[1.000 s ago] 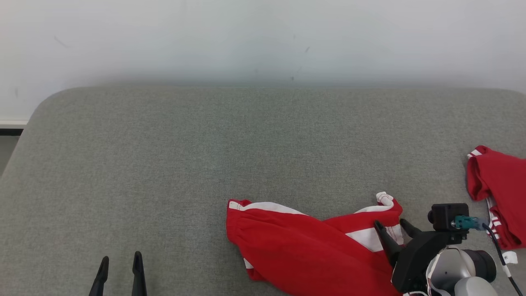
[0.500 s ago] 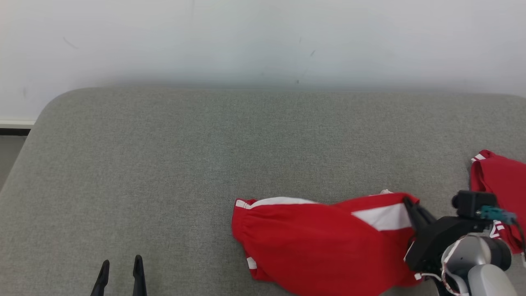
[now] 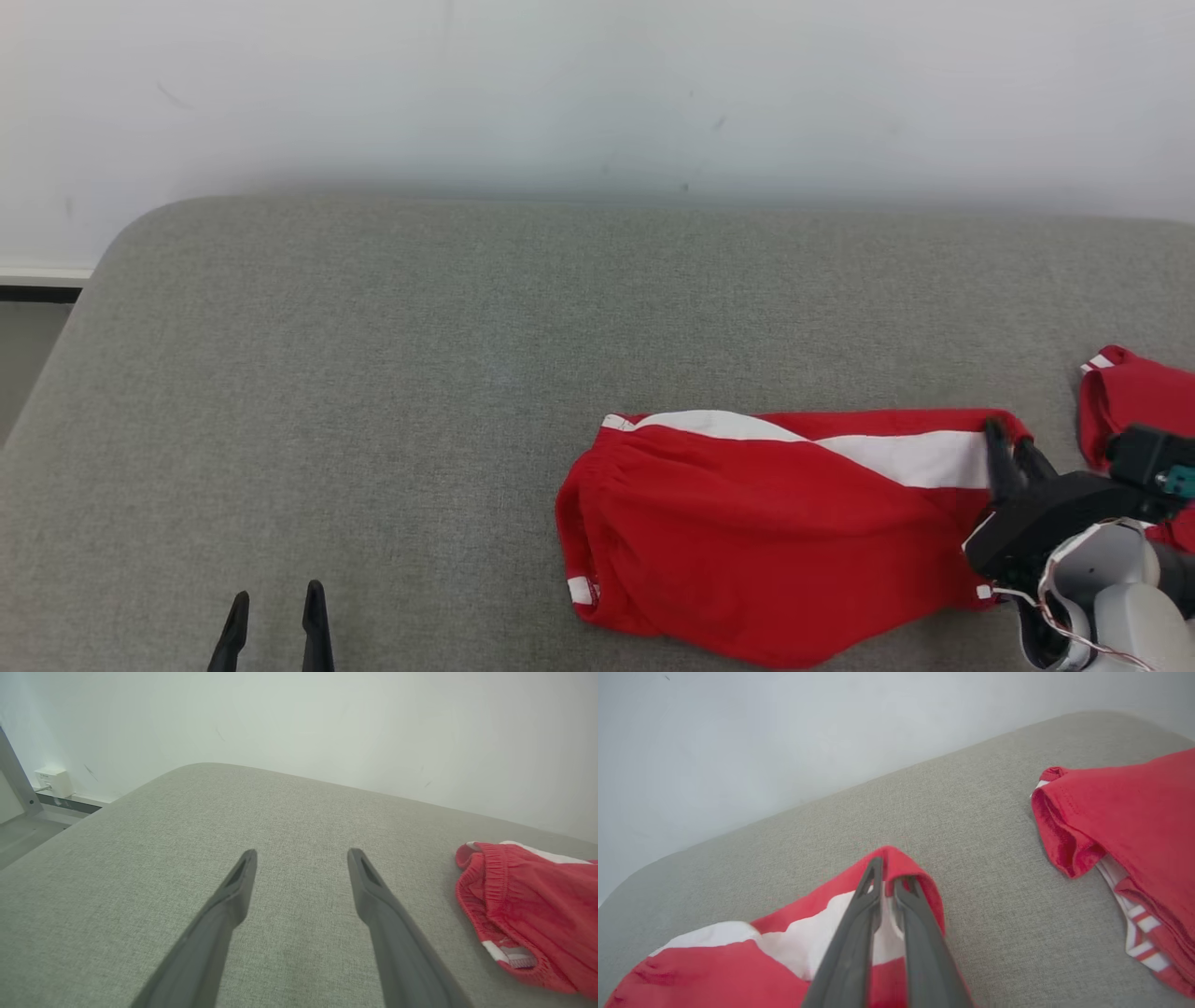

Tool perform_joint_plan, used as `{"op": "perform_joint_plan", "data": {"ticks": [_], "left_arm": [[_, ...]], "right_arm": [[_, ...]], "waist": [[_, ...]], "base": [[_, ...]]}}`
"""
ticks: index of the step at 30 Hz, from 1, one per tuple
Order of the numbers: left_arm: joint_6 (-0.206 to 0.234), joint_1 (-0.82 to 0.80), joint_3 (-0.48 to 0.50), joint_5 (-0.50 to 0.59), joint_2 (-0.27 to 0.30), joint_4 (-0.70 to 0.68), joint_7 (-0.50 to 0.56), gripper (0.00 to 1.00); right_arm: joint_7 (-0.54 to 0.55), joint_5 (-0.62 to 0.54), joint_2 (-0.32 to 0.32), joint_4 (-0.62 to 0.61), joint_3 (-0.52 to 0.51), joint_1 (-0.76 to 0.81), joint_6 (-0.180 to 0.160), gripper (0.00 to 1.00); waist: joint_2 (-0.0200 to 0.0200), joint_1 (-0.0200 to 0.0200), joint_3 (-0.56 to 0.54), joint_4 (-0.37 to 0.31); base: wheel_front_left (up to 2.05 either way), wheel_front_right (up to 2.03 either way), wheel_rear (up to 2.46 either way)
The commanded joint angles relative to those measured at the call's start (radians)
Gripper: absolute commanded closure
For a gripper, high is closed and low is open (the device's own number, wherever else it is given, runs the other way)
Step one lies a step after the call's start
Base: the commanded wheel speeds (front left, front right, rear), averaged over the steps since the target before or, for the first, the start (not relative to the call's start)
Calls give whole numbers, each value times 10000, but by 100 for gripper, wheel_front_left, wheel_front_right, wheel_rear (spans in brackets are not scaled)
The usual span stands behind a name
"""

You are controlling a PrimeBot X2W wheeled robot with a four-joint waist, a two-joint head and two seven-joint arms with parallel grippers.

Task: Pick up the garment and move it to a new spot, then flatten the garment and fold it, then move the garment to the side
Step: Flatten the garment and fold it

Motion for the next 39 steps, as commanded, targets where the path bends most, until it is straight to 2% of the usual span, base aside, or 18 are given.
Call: {"op": "perform_joint_plan", "data": {"ticks": [1,9,13,17,21,26,33,39], "left_arm": [[8,-30,-11,30,-14,11,-29,0],[10,88,47,14,-13,17,-29,0],[12,222,179,-41,-13,3,-29,0],[32,250,268,-69,-13,-19,-29,0],[45,264,272,-61,-15,-14,-29,0],[82,277,311,-80,-10,36,-29,0],[145,377,334,-119,-12,64,-29,0],[158,372,346,-108,-13,190,-29,0]], "right_arm": [[-100,-162,9,180,75,-113,-24,0],[442,-298,6,576,32,377,-24,0],[845,-375,5,129,-129,984,-24,0],[747,-410,8,-671,-128,1618,-24,0],[-50,-878,8,-1642,351,2166,-24,0],[-1906,-1409,-73,-2580,1441,2800,-24,0],[-3731,-2155,-350,-2528,2354,3543,-26,0],[-4301,-2457,-258,-2129,2562,3846,-24,0]], "waist": [[-1,0,4,46],[-1,0,-94,147],[-1,0,-192,44],[-1,0,-265,-205],[-1,0,-329,-497],[-1,0,-440,-791],[-1,0,-533,-1012],[-1,0,-593,-1221]], "base": [[0,0,0],[0,0,0],[0,0,0],[0,0,0],[0,0,0],[0,0,0],[0,0,0],[0,0,0]]}}
